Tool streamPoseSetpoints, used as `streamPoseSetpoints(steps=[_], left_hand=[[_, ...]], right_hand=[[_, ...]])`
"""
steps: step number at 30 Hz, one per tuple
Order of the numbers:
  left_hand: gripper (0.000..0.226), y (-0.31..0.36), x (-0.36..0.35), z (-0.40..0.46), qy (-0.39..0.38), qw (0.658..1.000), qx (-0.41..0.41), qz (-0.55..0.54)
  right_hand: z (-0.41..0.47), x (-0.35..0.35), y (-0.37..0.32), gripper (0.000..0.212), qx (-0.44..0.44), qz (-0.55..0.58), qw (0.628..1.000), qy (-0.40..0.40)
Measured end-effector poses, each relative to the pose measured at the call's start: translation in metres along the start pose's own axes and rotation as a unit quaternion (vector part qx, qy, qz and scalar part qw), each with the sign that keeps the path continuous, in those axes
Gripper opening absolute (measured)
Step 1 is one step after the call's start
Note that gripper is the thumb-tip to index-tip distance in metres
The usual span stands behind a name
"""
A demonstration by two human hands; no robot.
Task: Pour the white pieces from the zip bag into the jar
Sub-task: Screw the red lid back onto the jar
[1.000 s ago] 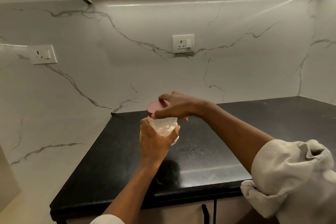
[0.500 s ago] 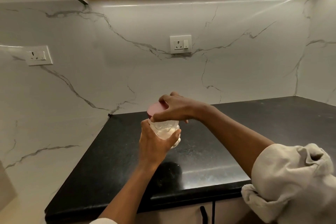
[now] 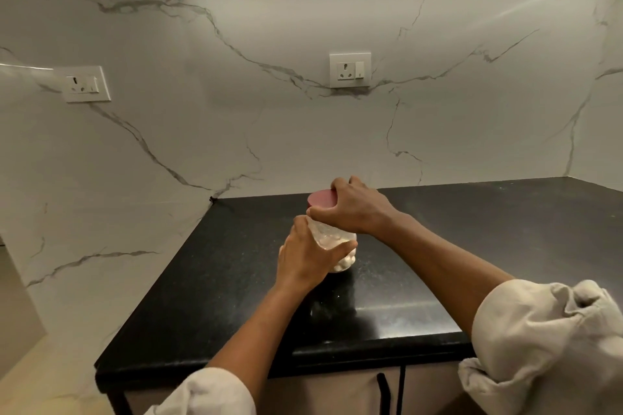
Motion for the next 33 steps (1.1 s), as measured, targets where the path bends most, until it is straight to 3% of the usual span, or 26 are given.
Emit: streamPoseSetpoints(steps=[7,12,17,27,30,31,33], left_hand=[[0.095,0.002,-0.001,0.018,0.009,1.000,0.004,0.007],[0.104,-0.006,-0.006,0.032,-0.006,0.998,0.011,0.059],[0.106,-0.009,-0.016,0.039,-0.039,0.994,0.011,0.100],[0.107,-0.009,-0.009,0.030,-0.064,0.995,0.018,0.069],[0.107,-0.028,-0.001,0.022,-0.056,0.991,-0.017,0.121],[0.110,-0.035,0.002,0.018,-0.040,0.990,-0.036,0.134],[0.117,-0.049,0.001,0.013,-0.020,0.987,-0.057,0.147]], right_hand=[[0.015,-0.007,0.004,0.078,0.023,0.007,0.999,0.024],[0.023,-0.018,0.015,0.069,0.083,0.044,0.996,-0.009],[0.023,-0.031,0.031,0.063,0.060,0.107,0.992,-0.043],[0.010,-0.046,0.032,0.070,0.051,0.174,0.983,0.041],[-0.010,-0.051,0.042,0.098,0.003,0.318,0.943,0.097],[-0.017,-0.053,0.050,0.098,-0.024,0.351,0.928,0.121],[-0.032,-0.066,0.067,0.088,-0.049,0.331,0.932,0.142]])
Point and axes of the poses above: each hand's wrist, its own z-axis towards the middle knuckle, its own x-axis out of the back of the hand, y = z × x, the point moved 3 cm from there along z, towards the middle knuckle, and after that the axes turned 4 degrees about z, right-handed, at the moved point
